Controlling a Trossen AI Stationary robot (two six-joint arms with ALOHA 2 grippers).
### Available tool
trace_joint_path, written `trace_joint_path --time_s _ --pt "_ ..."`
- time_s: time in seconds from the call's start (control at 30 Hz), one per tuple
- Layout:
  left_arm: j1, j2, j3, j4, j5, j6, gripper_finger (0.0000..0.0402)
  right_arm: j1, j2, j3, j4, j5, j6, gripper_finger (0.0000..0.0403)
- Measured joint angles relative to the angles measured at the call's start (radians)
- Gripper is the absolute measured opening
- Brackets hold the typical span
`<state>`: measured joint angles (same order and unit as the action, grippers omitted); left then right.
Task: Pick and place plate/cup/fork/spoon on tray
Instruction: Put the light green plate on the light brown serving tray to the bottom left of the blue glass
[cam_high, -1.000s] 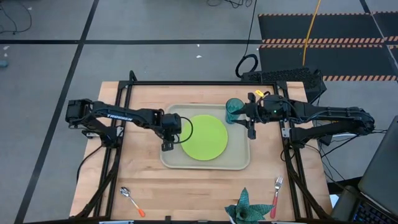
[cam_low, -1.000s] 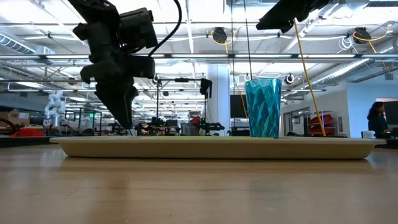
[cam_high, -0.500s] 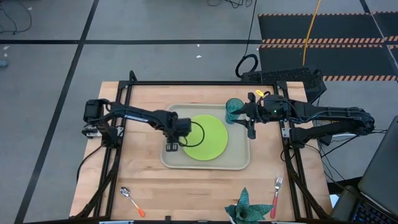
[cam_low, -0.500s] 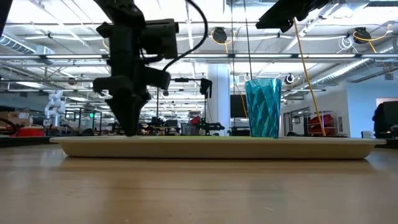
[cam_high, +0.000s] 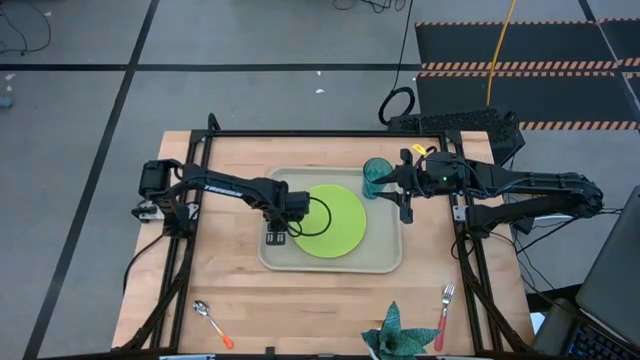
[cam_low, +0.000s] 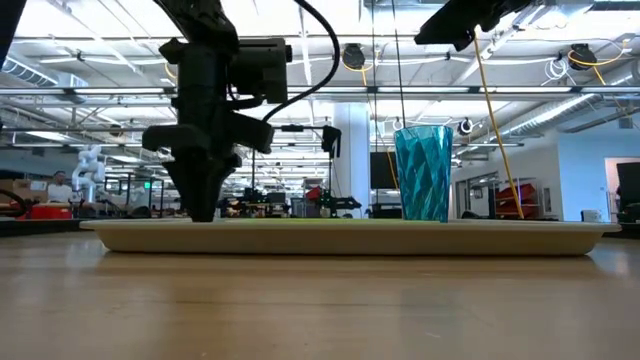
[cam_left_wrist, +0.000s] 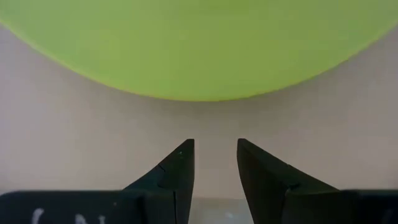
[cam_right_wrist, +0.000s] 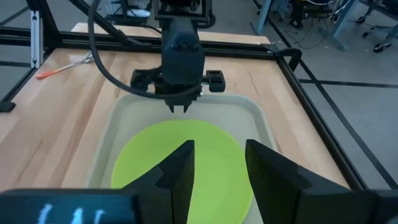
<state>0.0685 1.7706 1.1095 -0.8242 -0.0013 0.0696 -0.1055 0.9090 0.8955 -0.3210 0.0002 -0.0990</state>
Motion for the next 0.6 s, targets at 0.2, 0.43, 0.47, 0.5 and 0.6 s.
trace_joint_path --time_s 0.2,0.43,0.47,0.5,0.6 --pt "0.0 0.023 0.013 0.037 -0.001 0.01 0.0124 0.0 -0.022 0.0 0.015 0.0 -0.001 0.0137" --pt "0.0 0.061 0.056 0.075 0.0 0.023 0.0124 0.0 -0.034 0.0 -0.001 0.002 0.0 0.0137" --pt "0.0 0.061 0.057 0.068 0.0 0.023 0.0124 0.0 -0.034 0.0 0.001 0.002 0.0 0.0137" --pt "0.0 0.061 0.057 0.062 0.0 0.023 0.0124 0.0 -0.035 0.0 0.0 0.002 0.001 0.0137" --pt "0.0 0.06 0.058 0.039 0.0 0.022 0.0124 0.0 -0.037 0.0 -0.005 0.002 0.005 0.0137"
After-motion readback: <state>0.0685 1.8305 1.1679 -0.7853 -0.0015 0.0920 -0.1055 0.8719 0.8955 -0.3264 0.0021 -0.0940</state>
